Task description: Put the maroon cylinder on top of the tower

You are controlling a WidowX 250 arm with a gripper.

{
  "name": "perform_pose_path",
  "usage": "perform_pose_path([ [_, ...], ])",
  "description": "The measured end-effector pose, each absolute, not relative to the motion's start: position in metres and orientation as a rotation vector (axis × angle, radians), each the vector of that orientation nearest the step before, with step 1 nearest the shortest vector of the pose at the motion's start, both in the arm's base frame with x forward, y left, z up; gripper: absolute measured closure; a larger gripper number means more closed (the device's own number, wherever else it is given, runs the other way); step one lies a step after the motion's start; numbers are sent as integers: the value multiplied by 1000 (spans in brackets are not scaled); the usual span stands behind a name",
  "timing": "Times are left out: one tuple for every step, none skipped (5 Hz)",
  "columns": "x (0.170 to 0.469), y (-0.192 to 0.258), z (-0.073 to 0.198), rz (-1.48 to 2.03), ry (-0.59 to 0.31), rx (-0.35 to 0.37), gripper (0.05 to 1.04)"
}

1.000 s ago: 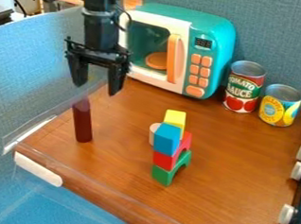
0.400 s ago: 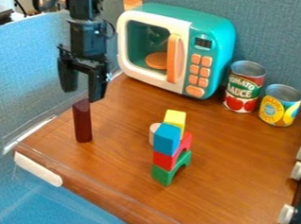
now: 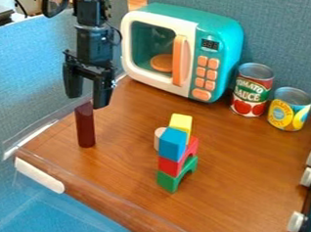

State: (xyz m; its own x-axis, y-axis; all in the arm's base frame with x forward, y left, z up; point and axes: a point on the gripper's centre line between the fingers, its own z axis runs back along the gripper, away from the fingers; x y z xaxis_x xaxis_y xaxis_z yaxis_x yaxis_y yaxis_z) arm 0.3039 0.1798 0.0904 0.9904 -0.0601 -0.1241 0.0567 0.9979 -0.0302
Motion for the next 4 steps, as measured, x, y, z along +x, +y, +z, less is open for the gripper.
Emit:
perform_pose_path([
  [308,178,89,-51,113,-14,83],
  [308,178,77,-51,132,-13,83],
  [305,171,64,-45,141,0,83],
  [307,169,63,-46,137,4,83],
])
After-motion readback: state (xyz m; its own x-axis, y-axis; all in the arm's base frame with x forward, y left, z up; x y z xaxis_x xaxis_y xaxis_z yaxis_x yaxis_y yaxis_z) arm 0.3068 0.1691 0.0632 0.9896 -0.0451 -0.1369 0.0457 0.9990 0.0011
